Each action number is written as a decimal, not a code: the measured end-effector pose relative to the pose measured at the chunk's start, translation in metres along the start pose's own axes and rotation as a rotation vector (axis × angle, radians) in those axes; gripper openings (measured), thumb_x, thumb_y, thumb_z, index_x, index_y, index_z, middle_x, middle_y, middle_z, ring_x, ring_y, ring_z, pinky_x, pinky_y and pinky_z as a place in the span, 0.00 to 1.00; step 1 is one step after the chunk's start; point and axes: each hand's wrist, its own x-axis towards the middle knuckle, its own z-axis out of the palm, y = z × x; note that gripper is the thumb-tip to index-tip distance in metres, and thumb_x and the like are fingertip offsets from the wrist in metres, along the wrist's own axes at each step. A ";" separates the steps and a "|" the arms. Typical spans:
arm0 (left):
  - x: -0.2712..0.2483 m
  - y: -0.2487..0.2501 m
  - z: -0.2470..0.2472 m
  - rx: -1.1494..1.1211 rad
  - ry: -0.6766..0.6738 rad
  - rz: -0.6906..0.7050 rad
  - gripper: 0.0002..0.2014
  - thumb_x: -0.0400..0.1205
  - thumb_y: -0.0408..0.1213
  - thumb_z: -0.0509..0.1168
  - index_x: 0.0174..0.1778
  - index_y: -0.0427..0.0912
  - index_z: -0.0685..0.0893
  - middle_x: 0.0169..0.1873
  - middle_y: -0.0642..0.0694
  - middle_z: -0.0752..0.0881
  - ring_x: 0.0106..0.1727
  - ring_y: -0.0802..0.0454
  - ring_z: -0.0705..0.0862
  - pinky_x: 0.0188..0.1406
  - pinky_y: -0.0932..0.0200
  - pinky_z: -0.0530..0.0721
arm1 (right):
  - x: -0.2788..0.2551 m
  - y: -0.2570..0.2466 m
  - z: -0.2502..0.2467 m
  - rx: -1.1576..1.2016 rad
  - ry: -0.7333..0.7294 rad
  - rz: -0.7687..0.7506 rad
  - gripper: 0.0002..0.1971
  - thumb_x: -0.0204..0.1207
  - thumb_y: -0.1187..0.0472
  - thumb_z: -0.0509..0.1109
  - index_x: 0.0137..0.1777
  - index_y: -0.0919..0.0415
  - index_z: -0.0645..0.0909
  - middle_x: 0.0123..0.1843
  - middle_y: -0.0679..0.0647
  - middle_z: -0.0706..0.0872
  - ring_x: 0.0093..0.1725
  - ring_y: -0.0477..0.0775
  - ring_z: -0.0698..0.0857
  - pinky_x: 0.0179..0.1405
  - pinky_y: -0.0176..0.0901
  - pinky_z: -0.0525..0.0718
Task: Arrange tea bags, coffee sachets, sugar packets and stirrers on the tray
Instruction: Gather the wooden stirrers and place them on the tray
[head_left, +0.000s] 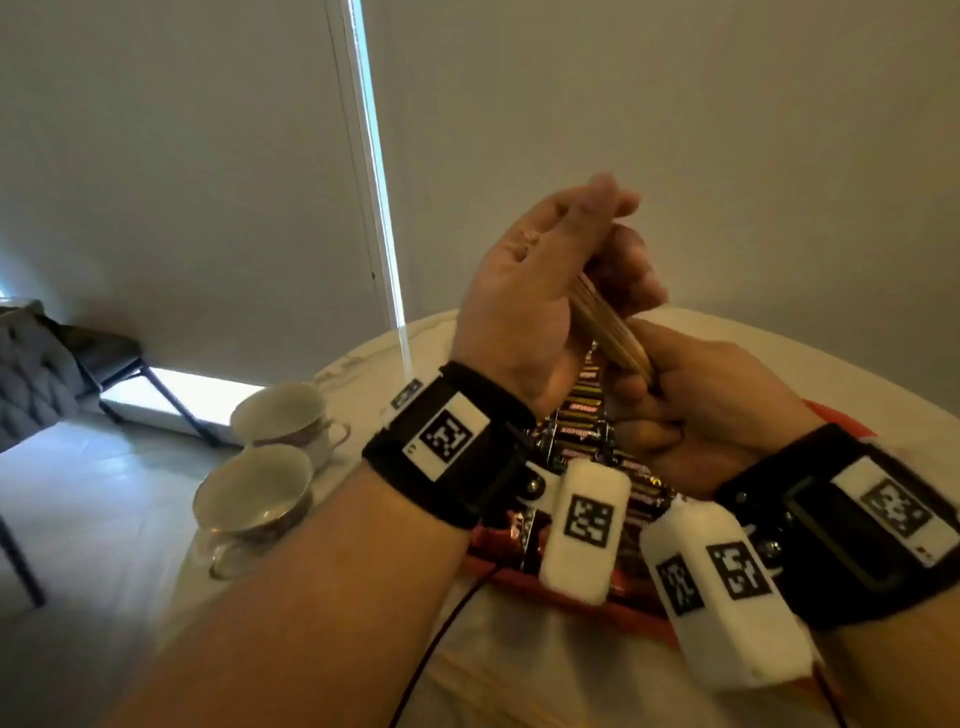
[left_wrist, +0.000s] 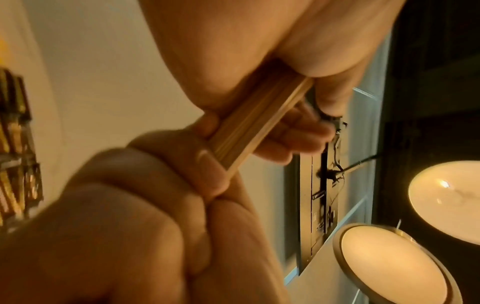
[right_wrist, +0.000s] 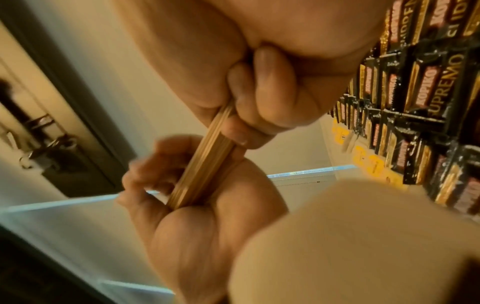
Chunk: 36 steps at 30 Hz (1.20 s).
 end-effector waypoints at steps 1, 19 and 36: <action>-0.005 0.003 -0.002 0.018 0.018 -0.008 0.14 0.90 0.45 0.62 0.46 0.39 0.83 0.25 0.47 0.79 0.25 0.52 0.80 0.33 0.53 0.83 | -0.003 0.001 0.003 -0.032 -0.001 -0.004 0.15 0.86 0.55 0.63 0.37 0.55 0.77 0.26 0.51 0.69 0.18 0.41 0.59 0.17 0.31 0.51; -0.152 0.047 -0.081 -0.111 0.374 -0.537 0.10 0.88 0.43 0.66 0.42 0.43 0.80 0.23 0.55 0.67 0.18 0.61 0.66 0.15 0.65 0.68 | -0.099 0.086 0.038 -1.916 -0.350 0.061 0.27 0.64 0.33 0.82 0.58 0.45 0.84 0.51 0.43 0.86 0.49 0.46 0.84 0.52 0.47 0.90; -0.193 0.062 -0.098 -0.036 0.479 -0.661 0.07 0.88 0.39 0.67 0.44 0.43 0.81 0.25 0.53 0.69 0.20 0.60 0.66 0.17 0.67 0.69 | -0.101 0.104 0.072 -2.024 -0.236 0.047 0.13 0.73 0.49 0.80 0.52 0.55 0.88 0.47 0.51 0.89 0.48 0.52 0.87 0.54 0.49 0.91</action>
